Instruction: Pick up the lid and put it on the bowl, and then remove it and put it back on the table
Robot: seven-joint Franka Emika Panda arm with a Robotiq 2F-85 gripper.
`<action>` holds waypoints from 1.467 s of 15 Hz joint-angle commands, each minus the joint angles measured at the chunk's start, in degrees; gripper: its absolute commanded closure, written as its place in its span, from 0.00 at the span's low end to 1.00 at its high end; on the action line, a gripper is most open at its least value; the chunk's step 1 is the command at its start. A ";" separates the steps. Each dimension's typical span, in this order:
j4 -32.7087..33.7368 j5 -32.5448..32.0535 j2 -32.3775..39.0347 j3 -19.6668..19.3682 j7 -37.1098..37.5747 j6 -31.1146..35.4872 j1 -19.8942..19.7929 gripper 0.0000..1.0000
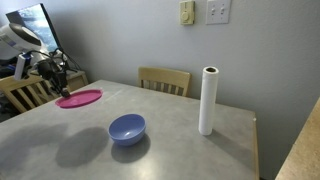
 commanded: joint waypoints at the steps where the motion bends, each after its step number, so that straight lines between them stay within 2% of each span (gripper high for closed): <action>1: -4.39 -3.21 -5.90 1.21 -4.68 4.85 -4.54 0.97; 6: -8.87 0.60 -12.97 0.80 -11.50 17.17 -13.01 0.97; 10: -11.51 4.85 -16.08 0.21 -16.33 22.18 -17.58 0.97; 15: -12.85 7.49 -15.09 -0.48 -20.36 21.96 -19.86 0.97; 22: -15.00 5.09 -13.89 -2.07 -19.92 21.84 -20.82 0.97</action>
